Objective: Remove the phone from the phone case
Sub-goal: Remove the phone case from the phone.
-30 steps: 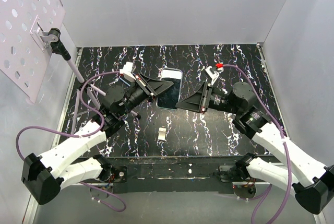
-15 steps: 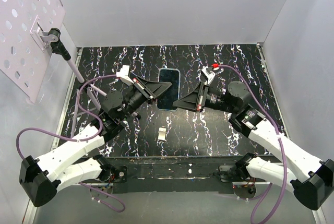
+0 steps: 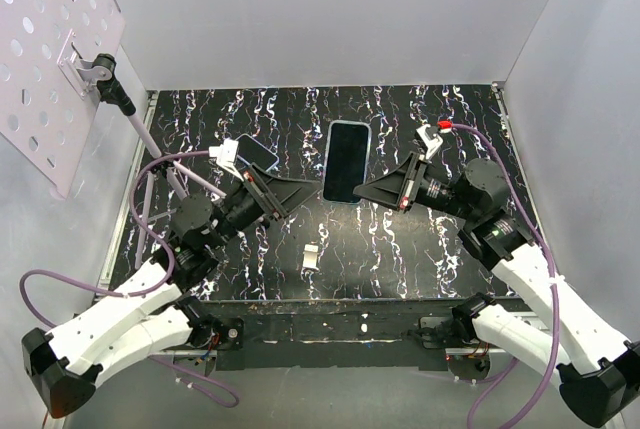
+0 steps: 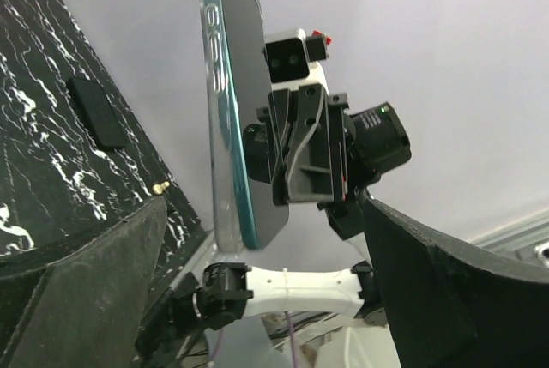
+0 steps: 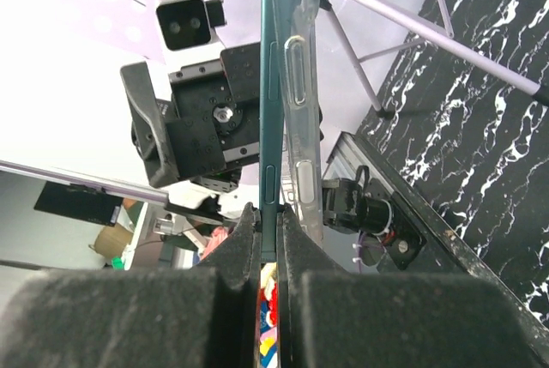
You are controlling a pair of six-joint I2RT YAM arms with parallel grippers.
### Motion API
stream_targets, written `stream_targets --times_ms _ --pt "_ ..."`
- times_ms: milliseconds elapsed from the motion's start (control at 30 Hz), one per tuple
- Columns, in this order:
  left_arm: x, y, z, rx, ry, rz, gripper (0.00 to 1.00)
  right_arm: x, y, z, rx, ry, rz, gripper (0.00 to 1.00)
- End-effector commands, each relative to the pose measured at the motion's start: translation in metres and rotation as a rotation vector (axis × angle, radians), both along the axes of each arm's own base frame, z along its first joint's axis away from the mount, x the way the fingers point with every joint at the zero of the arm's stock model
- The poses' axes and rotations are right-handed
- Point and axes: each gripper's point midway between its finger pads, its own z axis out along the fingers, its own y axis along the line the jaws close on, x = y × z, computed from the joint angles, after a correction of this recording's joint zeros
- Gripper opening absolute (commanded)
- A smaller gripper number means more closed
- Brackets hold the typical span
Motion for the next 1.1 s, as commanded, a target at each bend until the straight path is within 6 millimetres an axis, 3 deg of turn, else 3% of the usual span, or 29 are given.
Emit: stream_targets --times_ms 0,100,267,400,600,800,1067 --pt "-0.015 0.005 -0.006 0.121 -0.137 -0.027 0.91 -0.013 -0.01 0.041 0.147 -0.079 0.05 0.01" --pt "-0.019 0.007 -0.009 0.128 -0.166 -0.033 0.71 -0.015 -0.012 0.044 0.19 -0.065 0.072 0.01" --pt "-0.03 -0.003 -0.004 0.101 -0.214 -0.113 0.63 -0.018 -0.013 0.049 0.212 -0.067 0.09 0.01" --pt "-0.033 -0.014 -0.009 0.122 -0.216 -0.18 0.48 -0.019 -0.016 0.051 0.222 -0.071 0.078 0.01" --pt "-0.034 -0.019 -0.009 0.087 -0.21 -0.204 0.47 -0.021 -0.016 0.051 0.234 -0.068 0.089 0.01" --pt "-0.033 -0.018 -0.009 0.078 -0.211 -0.195 0.36 -0.021 -0.016 0.049 0.247 -0.057 0.1 0.01" --pt "-0.02 -0.018 -0.009 0.085 -0.154 -0.139 0.39 -0.024 -0.016 0.047 0.245 -0.063 0.113 0.01"
